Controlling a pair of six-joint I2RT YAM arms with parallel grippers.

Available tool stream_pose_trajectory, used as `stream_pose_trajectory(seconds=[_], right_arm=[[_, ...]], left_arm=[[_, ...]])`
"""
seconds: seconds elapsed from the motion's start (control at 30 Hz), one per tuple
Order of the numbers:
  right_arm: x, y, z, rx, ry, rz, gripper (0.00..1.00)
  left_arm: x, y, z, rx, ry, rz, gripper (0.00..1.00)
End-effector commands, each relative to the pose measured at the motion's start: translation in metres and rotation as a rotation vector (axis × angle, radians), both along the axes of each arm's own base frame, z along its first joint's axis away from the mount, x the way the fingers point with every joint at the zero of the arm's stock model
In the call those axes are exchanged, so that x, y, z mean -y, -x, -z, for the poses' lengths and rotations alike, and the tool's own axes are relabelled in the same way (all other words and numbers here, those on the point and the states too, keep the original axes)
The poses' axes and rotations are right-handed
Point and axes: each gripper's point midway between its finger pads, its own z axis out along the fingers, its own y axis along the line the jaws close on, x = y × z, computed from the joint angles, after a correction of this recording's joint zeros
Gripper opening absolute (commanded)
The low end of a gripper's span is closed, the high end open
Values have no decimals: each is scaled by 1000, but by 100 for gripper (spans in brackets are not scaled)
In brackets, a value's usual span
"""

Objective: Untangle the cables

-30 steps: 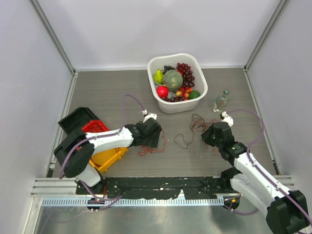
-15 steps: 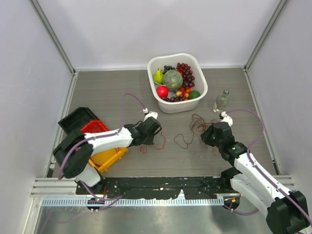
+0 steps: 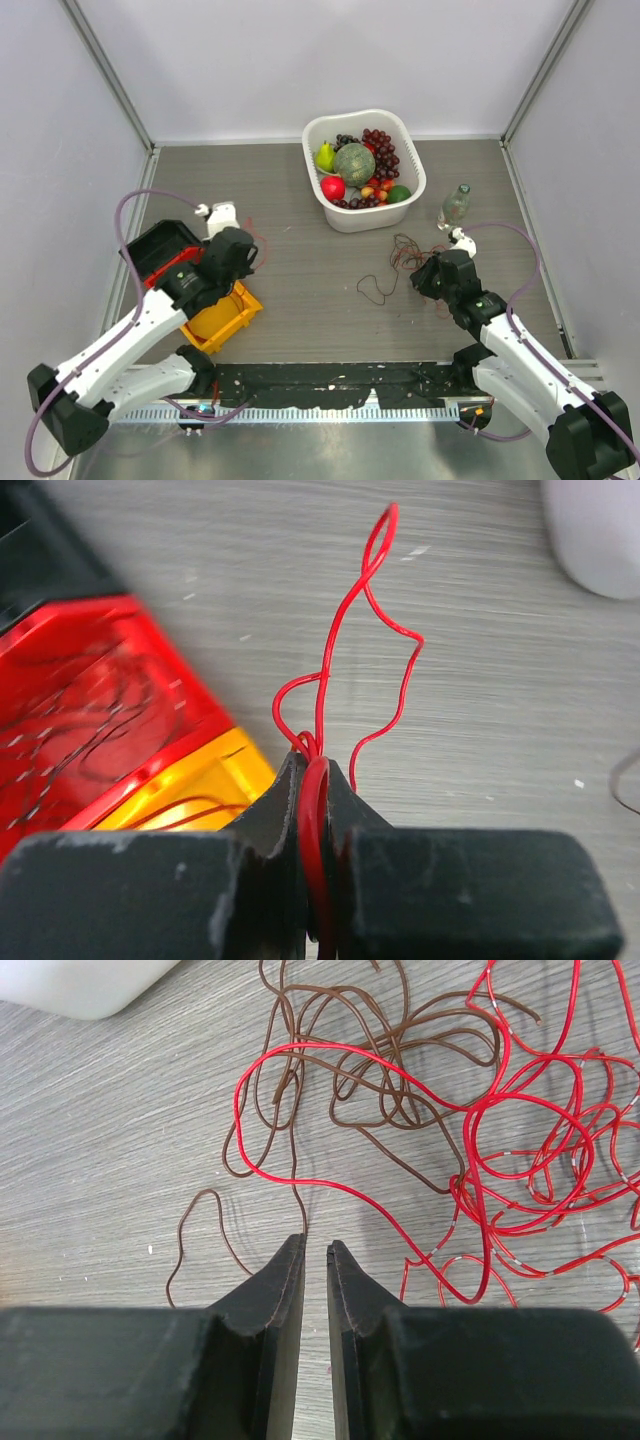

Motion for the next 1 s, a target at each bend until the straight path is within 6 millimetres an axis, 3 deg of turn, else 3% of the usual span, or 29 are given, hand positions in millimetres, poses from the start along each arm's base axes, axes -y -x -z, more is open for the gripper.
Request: stream_pose_trajectory(seconds=[0.0,0.13,0.23,0.4,0.67,0.87,0.97], right_arm=[[-3,-6,-10,55,-16,-13,20],[-4,-5,-10,54,-21,-17,20],[-4,-5,-10,56,-22,-18,20],[-4,-4,-9,55,-28,-14,20],[-4,-4,-9,55,-29,-12,20],[-4,-4,-8,52,-30,-12,20],[-4,-4,-9,54,-28,-16,20]], left_arm=[[-73,28,23,9,-20,-313,0],[-95,43,38,35,141,-521,0],[-106,61,61,-29,225,-711,0],[-112,88,94,-180,189,-872,0],[-96,71,114,-283,74,-820,0],[-100,64,143,-422,39,-832,1],[-102,69,139,-440,24,-836,21]])
